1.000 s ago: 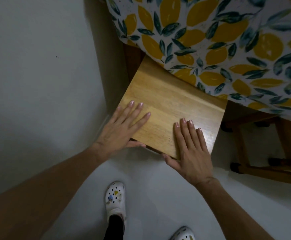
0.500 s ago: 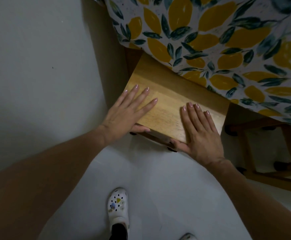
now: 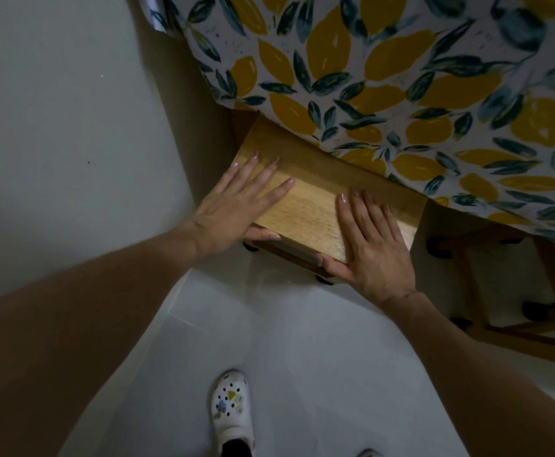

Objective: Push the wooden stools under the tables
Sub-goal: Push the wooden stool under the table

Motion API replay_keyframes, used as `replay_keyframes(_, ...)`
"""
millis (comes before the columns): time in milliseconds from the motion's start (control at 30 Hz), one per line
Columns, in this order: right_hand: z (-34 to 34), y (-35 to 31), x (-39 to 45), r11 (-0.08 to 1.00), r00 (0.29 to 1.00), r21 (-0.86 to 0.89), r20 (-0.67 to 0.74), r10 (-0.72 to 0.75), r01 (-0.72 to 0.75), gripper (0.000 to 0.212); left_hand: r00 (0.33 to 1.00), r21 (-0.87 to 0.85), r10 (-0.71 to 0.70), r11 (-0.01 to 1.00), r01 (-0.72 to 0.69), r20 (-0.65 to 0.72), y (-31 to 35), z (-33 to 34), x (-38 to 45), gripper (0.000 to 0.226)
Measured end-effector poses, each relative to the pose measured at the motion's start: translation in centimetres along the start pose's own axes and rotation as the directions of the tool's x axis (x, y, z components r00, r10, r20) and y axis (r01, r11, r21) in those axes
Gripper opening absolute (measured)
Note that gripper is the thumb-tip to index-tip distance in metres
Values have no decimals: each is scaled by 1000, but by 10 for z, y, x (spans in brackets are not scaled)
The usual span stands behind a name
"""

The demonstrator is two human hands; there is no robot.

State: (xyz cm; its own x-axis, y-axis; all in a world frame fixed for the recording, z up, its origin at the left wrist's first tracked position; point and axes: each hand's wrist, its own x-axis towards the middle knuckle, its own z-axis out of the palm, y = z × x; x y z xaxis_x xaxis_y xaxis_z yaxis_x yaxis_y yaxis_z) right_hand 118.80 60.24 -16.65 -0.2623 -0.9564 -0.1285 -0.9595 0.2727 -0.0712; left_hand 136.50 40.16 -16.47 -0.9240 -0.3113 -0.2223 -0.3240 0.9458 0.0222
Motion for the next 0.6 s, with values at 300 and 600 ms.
replay_keyframes(300,-17,0,-4,995,997,95,78,11,-18,98,971,109,-87,992,64,222,14,-18,1,96)
replay_keyframes(600,-21,68,-110,924,959,263,13,285,-278,93,1000,-87,-4,996,2,-21,119,-31,9,76)
